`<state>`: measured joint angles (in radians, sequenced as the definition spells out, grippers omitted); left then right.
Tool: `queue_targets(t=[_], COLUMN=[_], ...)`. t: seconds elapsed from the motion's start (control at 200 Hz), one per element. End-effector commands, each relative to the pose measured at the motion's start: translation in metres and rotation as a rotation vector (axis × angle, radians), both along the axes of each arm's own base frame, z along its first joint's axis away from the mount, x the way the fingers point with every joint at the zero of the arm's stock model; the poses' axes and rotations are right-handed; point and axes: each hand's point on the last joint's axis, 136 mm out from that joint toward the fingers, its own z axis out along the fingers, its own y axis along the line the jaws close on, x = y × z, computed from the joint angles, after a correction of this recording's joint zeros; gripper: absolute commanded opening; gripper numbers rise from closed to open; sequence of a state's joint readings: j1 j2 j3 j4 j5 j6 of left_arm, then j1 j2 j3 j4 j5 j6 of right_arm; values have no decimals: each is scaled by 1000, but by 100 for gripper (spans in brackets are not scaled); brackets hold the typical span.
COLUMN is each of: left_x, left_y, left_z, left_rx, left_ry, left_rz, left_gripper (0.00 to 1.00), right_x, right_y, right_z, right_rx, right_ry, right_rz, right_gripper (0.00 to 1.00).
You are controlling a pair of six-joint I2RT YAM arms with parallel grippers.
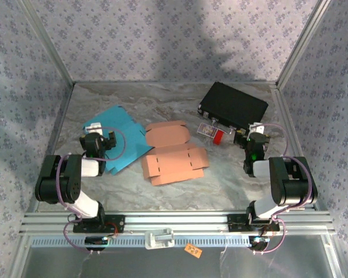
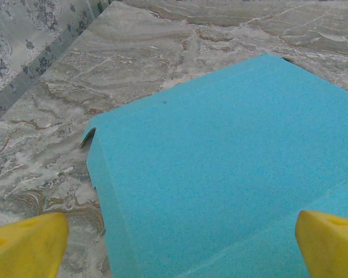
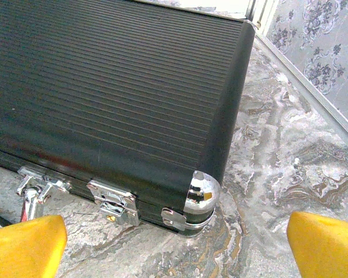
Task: Fold the paper box
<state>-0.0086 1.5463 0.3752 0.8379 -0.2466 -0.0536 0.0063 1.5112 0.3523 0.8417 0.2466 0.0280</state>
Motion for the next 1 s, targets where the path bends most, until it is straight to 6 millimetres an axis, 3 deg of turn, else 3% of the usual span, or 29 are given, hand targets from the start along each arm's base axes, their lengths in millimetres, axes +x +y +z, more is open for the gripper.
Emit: queue_targets(t=[0.0, 0.08, 0.14, 0.245, 0.385, 0.445, 0.515, 0.555, 0.585, 0.63, 0.7, 0.815, 0.909, 0.994], left_x=[7, 7, 8, 4, -12, -21, -31, -23, -20, -28, -53, -120, -167, -182], left_y=[-2, -4, -18, -26, -19, -9, -15, -34, -52, -68, -107, -174, -200, -208], left_z=[15, 16, 23, 61, 141, 153, 136, 121, 115, 103, 87, 65, 37, 24], left_rx=[-13, -22, 4, 123, 91, -91, -454, -635, -758, -879, -1008, -1113, -1233, -1341], left_ry=[-51, -60, -45, -51, -158, -60, 154, 218, 246, 295, 410, 566, 577, 506], left_rz=[-3, -19, -84, -29, 208, 322, 360, 283, 219, 242, 257, 270, 340, 374], left_gripper=[100, 100, 100, 100, 100, 100, 100, 100, 100, 98, 93, 90, 87, 84], right_x=[6, 4, 1, -11, -17, -21, -41, -60, -51, -30, -39, -60, -82, -98], right_y=[-2, -2, 3, 0, -1, -6, -15, -15, 0, 25, 44, 104, 148, 182], right_z=[5, 11, 20, 54, 151, 187, 178, 155, 145, 147, 138, 118, 100, 87], right_rx=[-13, -20, -42, -94, 3, 175, 478, 624, 717, 812, 809, 829, 896, 993], right_ry=[-11, -31, -33, -67, -231, -224, 10, 159, 221, 218, 267, 402, 485, 510], right_rz=[3, 0, 15, -87, -189, -288, -429, -557, -480, -281, -267, -121, 1, 117], right_gripper=[99, 99, 99, 99, 99, 99, 99, 99, 97, 84, 78, 72, 70, 70])
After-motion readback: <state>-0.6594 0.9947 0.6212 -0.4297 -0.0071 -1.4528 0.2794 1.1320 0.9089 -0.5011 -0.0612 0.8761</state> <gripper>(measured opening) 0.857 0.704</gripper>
